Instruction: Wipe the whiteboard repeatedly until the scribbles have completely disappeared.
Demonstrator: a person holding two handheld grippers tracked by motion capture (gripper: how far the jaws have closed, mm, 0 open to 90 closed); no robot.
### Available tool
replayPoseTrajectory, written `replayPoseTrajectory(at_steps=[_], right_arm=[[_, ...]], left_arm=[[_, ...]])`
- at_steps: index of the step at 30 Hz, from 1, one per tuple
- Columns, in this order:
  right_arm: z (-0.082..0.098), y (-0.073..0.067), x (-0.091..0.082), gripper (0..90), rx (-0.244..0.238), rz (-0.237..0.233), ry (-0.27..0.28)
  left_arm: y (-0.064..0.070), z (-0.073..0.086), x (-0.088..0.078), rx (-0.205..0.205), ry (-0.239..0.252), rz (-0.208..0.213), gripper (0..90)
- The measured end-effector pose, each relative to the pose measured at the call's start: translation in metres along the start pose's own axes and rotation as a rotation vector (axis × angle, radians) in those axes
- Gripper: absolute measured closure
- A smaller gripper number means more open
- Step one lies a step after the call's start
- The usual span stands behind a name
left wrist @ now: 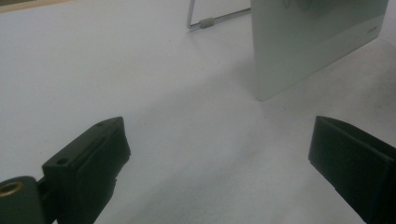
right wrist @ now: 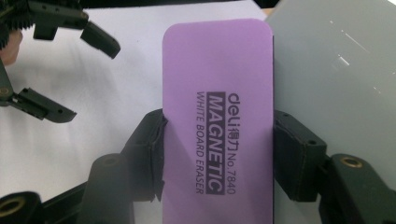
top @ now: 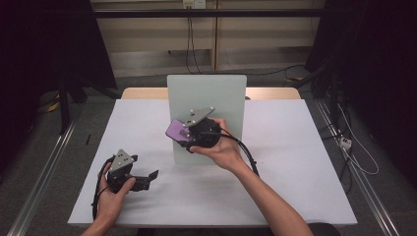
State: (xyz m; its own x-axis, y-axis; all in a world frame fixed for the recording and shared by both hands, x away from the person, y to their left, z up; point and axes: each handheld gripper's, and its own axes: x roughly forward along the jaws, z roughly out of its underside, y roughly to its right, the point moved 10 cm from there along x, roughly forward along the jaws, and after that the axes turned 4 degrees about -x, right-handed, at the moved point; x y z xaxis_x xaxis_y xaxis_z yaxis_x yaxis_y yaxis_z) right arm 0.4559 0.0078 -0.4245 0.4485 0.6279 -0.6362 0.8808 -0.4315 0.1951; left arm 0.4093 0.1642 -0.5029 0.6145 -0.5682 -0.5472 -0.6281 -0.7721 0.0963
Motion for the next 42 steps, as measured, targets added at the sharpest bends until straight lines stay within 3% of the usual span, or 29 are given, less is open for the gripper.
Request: replayPoseTrajectory(at_steps=[15, 21, 32, 42], right_arm=[[0.023, -0.019, 0.016, 41.6, -0.034, -0.055, -0.060], [0.025, -0.016, 0.010, 41.5, -0.020, -0.052, -0.052], [0.018, 0.012, -0.023, 41.6, 0.039, 0.027, 0.035], [0.043, -0.001, -0.015, 41.6, 0.021, 0.006, -0.026]], left_arm=[[-0.001, -0.001, -0.001, -0.001, 0.006, -0.001, 4.6], [-0.001, -0.001, -0.001, 0.000, 0.008, -0.001, 4.6], [-0.001, 0.000, -0.001, -0.002, 0.004, -0.003, 4.7], [0.001, 0.000, 0.000, -0.004, 0.001, -0.001, 4.6]])
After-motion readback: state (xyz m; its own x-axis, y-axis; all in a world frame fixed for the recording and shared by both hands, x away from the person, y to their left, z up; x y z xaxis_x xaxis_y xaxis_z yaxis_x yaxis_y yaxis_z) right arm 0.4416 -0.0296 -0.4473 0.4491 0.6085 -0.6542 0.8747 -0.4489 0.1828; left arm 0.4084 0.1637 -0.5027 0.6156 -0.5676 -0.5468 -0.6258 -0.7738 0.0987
